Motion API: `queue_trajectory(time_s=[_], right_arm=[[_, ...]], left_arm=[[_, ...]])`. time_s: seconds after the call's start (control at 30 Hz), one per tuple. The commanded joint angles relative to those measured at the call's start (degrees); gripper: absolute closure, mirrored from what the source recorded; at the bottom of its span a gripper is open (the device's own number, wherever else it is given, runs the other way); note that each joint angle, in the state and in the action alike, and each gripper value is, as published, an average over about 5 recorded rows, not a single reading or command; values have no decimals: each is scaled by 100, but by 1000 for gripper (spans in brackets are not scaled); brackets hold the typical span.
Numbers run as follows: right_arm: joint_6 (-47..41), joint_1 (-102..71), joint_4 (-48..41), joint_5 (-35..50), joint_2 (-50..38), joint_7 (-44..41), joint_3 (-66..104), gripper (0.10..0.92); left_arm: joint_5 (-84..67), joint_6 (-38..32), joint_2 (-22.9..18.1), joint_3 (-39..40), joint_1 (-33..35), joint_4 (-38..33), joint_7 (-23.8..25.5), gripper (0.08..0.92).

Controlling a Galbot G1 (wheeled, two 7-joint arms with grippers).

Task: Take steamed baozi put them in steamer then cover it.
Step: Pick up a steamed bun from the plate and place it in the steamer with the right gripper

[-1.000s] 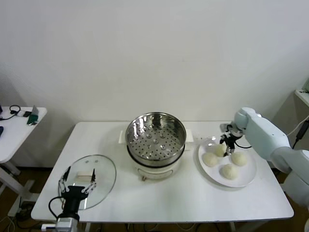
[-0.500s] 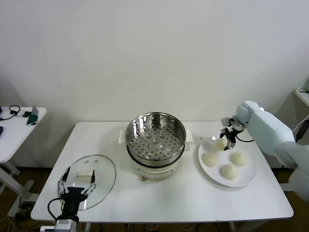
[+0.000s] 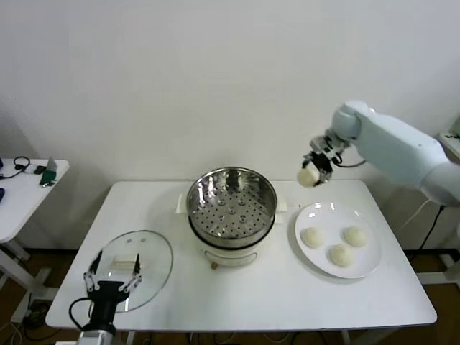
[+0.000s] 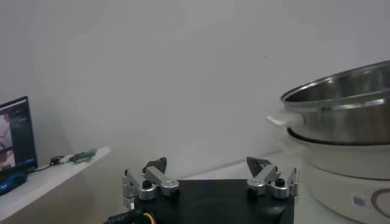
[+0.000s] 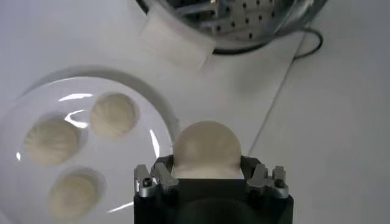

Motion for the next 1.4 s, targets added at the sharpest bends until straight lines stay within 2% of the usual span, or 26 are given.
queue_trajectory(time_s=[0.03, 0.43, 1.0, 1.4], right_arm=[[905, 942, 838, -339, 703, -4, -610, 313], [1210, 167, 574, -993, 1826, 142, -407, 313], [1970, -1232, -541, -3533, 2504, 679, 544, 310], [1825, -1324, -618, -3325, 2476, 617, 482, 295]], left_arm=[[-240, -10, -7, -11, 52, -41, -13, 177], [-244, 37, 29, -11, -3, -58, -11, 177], [-212, 35, 117, -18, 215, -339, -30, 177], [-209, 19, 129, -4, 215, -297, -34, 177]])
